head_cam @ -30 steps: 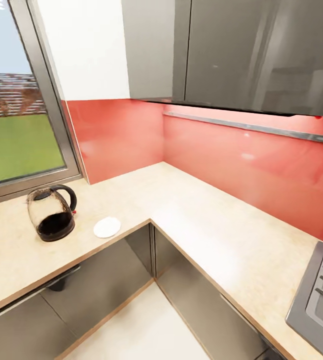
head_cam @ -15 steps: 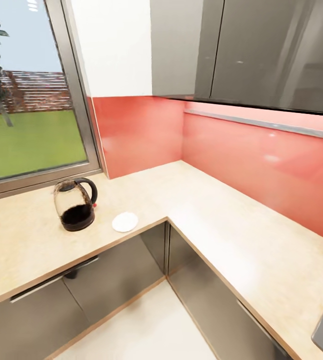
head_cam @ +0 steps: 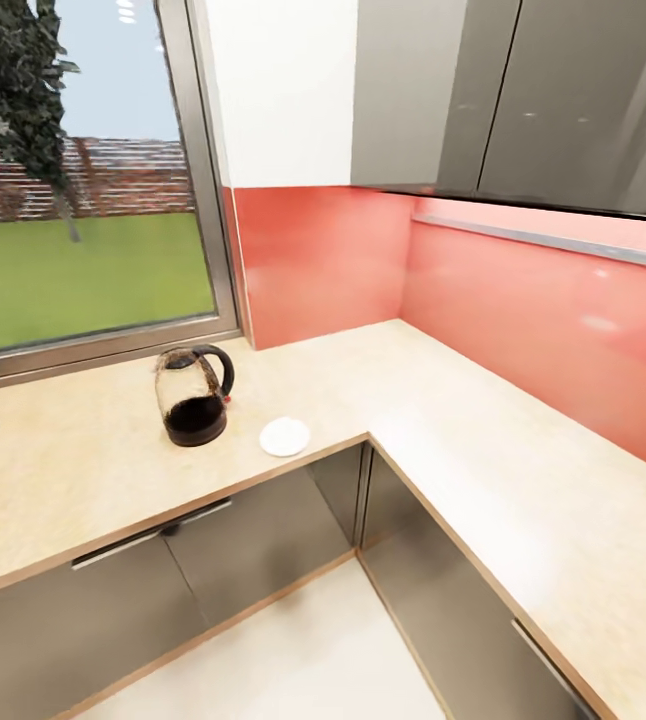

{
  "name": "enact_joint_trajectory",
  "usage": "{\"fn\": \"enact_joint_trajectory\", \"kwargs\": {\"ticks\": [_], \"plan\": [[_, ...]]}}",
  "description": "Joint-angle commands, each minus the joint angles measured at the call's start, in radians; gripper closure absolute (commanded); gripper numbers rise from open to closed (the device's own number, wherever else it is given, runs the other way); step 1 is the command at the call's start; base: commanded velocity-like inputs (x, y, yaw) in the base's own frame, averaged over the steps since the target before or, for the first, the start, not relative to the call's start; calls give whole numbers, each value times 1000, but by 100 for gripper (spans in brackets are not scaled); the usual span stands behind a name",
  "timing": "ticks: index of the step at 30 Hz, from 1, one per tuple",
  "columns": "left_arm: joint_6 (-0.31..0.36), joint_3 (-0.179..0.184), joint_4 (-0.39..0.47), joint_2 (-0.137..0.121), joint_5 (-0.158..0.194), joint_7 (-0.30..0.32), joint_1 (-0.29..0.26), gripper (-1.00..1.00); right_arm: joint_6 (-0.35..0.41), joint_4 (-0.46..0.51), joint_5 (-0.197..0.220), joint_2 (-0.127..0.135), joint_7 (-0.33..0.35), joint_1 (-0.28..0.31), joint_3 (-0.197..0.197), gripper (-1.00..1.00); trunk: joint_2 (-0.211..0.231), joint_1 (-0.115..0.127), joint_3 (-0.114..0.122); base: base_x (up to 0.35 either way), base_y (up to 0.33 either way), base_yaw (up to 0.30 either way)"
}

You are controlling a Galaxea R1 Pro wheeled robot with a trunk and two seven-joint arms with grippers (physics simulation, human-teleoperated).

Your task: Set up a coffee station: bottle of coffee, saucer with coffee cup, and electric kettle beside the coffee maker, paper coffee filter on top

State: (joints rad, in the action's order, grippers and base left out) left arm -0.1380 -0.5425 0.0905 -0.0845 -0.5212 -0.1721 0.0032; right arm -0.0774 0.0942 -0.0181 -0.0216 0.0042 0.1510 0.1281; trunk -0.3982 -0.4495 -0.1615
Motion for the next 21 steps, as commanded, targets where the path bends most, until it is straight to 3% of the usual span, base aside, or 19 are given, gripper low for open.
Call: {"fn": "enact_joint_trajectory", "kwargs": {"ticks": [1,11,21], "plan": [[-3,-7,1,1,-11,-2,0,-100,-3,-2,-2,0,0,1,4,-100,-2,-1,-3,0,0,239],[-5,-6,2,23,-14,-1,0,-100,-1,0,-1,-3,0,1,1,-100,-2,-1,-11,0,0,233],[-5,-3,13,31,-14,0,-6,-100,-2,2,-6,-4,0,1,5,-100,-2,-1,-13,0,0,36]]}}
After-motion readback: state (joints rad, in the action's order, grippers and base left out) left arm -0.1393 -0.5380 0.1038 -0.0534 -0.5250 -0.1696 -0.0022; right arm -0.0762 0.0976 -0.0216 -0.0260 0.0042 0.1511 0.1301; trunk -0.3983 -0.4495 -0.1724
